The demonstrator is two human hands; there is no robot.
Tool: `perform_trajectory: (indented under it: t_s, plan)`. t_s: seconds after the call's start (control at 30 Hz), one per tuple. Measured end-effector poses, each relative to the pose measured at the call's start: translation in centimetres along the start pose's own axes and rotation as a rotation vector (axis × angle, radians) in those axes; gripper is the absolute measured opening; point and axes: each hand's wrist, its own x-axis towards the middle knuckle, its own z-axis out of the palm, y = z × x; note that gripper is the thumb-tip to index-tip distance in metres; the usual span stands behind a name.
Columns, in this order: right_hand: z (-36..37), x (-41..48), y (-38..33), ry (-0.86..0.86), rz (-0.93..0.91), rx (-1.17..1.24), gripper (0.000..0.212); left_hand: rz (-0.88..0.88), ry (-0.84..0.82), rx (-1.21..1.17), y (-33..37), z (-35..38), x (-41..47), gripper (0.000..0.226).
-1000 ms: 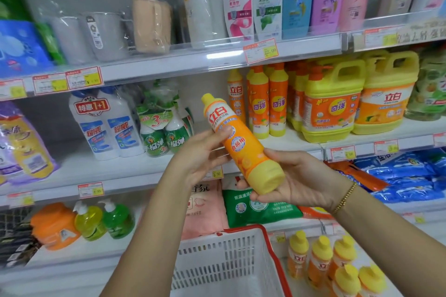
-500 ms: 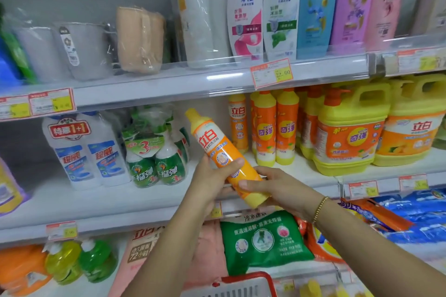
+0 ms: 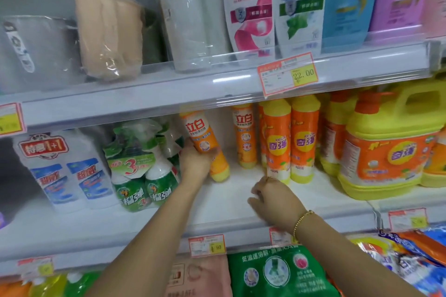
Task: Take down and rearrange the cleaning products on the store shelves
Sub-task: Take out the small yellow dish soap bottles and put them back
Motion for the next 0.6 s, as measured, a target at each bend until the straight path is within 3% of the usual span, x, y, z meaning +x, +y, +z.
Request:
perform_trajectory:
  t_s: [0.13, 0.3, 0.6]
  plan:
    - [0.5, 0.1, 0.7, 0.08, -0.079, 0.001, 0.032, 0.041, 0.019, 0.042, -1.4, 0.8, 2.0, 0.05]
    - [-0.3, -0.1, 2.2, 0.048, -0.209, -0.052, 0.03, 0.049, 0.014, 0.08, -2.5, 2.1, 3.1, 0.043]
    - [0.0, -1.4, 4.7, 0.202, -0.151, -0.101, 0.039, 0.063, 0.013, 0.184, -2.6, 2.7, 3.8, 0.05]
